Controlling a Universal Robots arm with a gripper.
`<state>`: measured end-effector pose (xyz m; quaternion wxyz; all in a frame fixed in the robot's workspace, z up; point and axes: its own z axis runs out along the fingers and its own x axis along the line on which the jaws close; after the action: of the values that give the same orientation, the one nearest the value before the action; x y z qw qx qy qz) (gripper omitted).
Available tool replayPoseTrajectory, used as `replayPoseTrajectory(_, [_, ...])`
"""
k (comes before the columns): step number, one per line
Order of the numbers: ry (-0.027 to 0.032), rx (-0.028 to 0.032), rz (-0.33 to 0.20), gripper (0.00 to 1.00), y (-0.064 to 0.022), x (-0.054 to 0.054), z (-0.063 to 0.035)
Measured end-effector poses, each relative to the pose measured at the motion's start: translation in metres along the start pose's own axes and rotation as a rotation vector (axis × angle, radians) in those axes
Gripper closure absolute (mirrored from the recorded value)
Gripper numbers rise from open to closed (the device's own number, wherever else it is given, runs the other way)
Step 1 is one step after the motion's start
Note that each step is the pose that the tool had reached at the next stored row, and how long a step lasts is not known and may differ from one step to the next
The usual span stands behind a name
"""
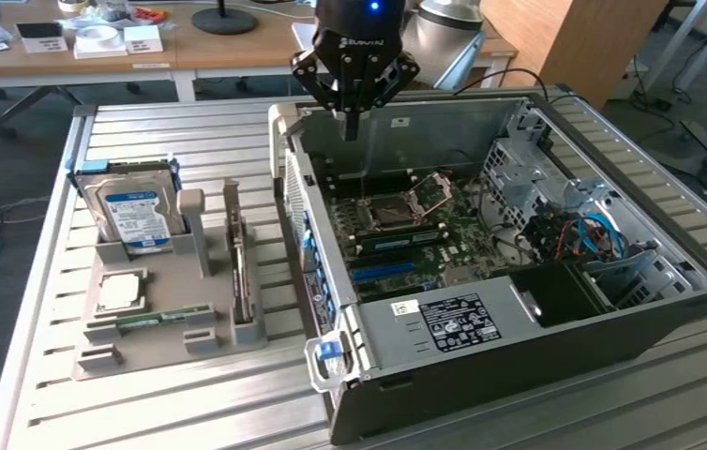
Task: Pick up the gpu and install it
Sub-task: 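Reach for the gpu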
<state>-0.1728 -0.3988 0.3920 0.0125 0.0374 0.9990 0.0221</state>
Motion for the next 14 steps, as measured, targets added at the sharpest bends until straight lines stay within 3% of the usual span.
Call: replayPoseTrajectory(14, [0.0000, -0.0001, 0.000, 0.89, -0.0014, 0.018, 0.0000])
